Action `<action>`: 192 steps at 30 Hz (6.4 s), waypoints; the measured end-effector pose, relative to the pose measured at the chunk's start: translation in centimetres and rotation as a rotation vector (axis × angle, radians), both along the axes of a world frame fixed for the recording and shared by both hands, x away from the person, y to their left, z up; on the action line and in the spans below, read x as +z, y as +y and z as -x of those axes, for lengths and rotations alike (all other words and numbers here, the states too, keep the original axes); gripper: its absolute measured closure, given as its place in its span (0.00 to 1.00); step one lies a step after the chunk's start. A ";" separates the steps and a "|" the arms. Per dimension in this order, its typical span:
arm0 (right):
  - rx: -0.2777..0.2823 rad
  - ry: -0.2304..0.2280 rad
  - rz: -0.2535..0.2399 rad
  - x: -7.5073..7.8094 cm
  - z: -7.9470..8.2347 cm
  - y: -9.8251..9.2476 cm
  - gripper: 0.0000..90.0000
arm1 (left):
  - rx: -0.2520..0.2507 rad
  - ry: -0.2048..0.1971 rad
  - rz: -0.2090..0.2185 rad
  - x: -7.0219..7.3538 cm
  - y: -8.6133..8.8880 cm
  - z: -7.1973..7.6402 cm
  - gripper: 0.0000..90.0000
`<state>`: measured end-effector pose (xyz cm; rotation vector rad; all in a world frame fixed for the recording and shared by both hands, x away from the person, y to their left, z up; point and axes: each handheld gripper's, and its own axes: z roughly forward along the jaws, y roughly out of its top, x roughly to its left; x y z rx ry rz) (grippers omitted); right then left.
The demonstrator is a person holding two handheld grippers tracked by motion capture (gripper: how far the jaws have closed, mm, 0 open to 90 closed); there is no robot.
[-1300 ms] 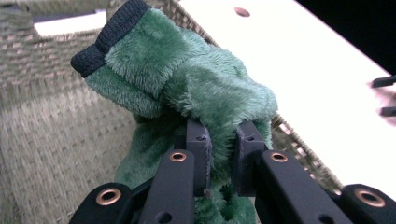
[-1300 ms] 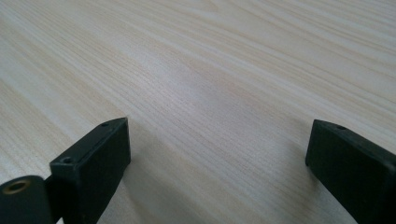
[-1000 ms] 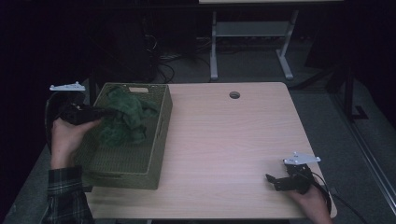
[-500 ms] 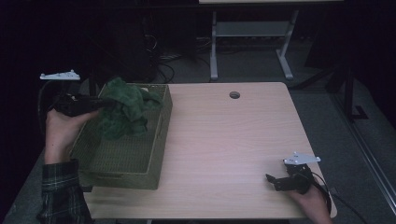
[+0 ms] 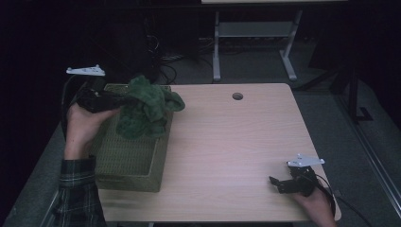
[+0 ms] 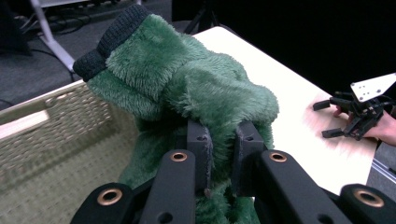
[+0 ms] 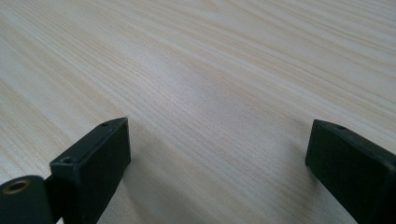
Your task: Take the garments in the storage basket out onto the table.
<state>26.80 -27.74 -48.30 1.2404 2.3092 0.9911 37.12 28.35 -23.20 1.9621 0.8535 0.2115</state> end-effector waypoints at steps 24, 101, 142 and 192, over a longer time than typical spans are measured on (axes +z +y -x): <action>0.000 0.000 0.000 0.0 0.0 0.0 0.07 | -0.128 0.016 -0.017 -1.8 -9.5 -0.7 0.89; 0.012 -0.001 0.002 0.0 0.0 0.0 0.07 | -0.281 0.160 -0.131 -18.2 -24.7 0.6 0.58; 0.057 0.019 -0.064 1.1 0.7 1.0 0.26 | -0.321 0.134 -0.209 -22.5 -24.9 3.8 0.78; 0.058 -0.042 -0.110 4.6 0.4 0.8 0.95 | -0.213 0.120 -0.013 -17.1 -18.0 3.7 0.98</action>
